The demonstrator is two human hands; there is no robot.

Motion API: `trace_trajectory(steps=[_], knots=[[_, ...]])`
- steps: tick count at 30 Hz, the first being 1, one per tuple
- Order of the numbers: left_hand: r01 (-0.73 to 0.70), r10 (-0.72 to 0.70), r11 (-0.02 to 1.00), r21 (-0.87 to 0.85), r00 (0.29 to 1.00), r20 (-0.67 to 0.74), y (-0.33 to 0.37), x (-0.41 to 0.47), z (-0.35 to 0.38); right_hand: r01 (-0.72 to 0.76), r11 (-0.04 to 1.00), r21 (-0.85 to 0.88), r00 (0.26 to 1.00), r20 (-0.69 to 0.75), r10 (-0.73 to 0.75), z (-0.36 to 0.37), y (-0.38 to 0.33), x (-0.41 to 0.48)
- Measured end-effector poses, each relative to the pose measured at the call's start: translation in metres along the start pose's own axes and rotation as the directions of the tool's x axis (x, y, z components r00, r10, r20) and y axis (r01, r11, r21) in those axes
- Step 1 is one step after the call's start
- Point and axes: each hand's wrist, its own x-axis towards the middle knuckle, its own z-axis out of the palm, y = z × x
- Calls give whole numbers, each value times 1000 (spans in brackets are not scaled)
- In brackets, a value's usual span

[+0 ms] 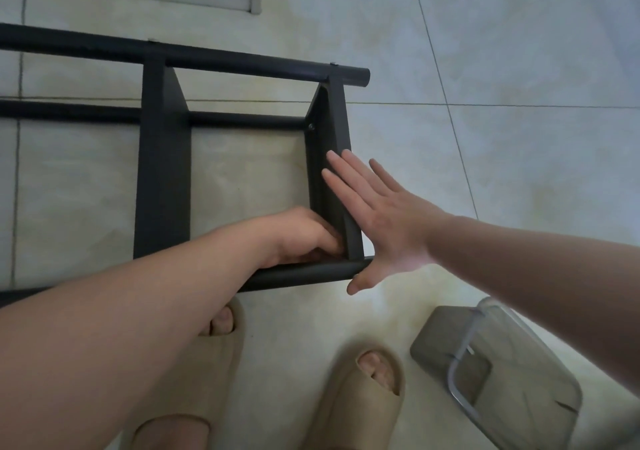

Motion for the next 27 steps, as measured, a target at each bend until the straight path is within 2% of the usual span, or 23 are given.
trace_trajectory(steps=[13,27], knots=[[94,-91,979,-182,996,27,-1,2,1,-5,1000,9,1000,-5,5,2,1,0],[109,-106,982,-156,994,28,0,3,1,-3,1000,22,1000,-19,3,4,1,0]])
